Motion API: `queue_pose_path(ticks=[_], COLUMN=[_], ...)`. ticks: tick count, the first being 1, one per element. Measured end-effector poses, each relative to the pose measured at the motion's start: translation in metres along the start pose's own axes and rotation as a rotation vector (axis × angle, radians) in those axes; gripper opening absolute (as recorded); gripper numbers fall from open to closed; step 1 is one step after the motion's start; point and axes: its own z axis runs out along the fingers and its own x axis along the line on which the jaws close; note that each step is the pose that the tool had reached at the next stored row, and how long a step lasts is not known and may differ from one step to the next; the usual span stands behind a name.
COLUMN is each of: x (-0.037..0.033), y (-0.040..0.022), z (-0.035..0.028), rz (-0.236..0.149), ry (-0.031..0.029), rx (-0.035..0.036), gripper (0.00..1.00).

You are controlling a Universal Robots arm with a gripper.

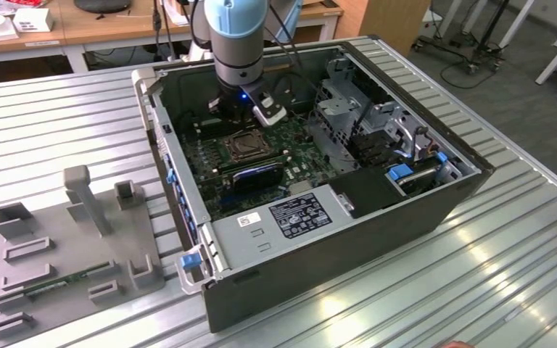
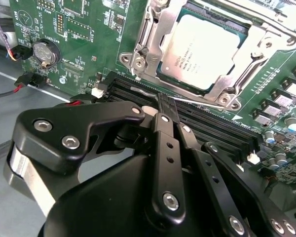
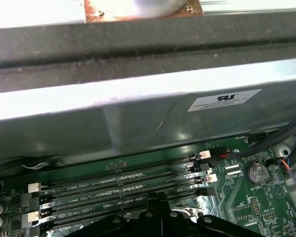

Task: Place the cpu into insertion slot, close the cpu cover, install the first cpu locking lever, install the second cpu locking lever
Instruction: 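Install the first cpu locking lever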

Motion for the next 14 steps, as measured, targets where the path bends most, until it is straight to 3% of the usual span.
queue_pose_path(ticks=[14], x=[0.0004], y=[-0.0003], z=[0.0020], rz=[-0.026], ry=[-0.0107], rx=[-0.0063], gripper=[0.11])
